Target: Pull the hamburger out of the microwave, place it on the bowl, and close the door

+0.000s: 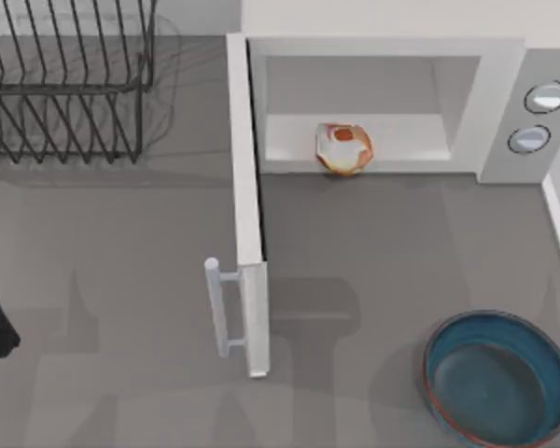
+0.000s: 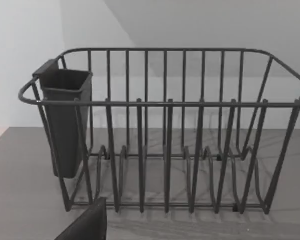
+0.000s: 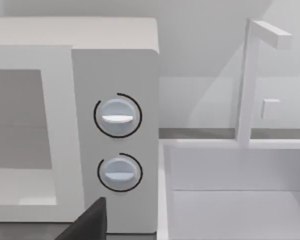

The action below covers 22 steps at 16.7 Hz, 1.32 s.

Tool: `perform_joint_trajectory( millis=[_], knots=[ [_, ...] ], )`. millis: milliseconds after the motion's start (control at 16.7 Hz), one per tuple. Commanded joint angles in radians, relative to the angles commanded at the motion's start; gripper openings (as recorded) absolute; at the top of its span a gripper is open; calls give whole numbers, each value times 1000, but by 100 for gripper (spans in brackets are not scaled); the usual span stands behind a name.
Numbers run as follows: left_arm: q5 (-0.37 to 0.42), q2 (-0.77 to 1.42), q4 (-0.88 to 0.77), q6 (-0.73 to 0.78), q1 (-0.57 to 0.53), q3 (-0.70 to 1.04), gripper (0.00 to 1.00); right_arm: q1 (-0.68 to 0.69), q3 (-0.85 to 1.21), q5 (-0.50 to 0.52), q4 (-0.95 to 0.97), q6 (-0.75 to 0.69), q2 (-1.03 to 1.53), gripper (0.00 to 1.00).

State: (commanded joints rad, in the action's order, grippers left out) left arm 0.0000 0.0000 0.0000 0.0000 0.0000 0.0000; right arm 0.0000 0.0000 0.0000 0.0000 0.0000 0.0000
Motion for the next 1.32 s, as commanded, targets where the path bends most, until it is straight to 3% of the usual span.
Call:
perform_joint_trajectory(
  millis=[720,1020,1320],
  knots=[
    [0,0,0,0,0,0,100,15,27,15,20,6,58,100],
    [0,0,0,0,0,0,100,88,158,87,118,38,339,100],
    [0,0,0,0,0,0,100,203,364,201,273,88,781,100]
  ],
)
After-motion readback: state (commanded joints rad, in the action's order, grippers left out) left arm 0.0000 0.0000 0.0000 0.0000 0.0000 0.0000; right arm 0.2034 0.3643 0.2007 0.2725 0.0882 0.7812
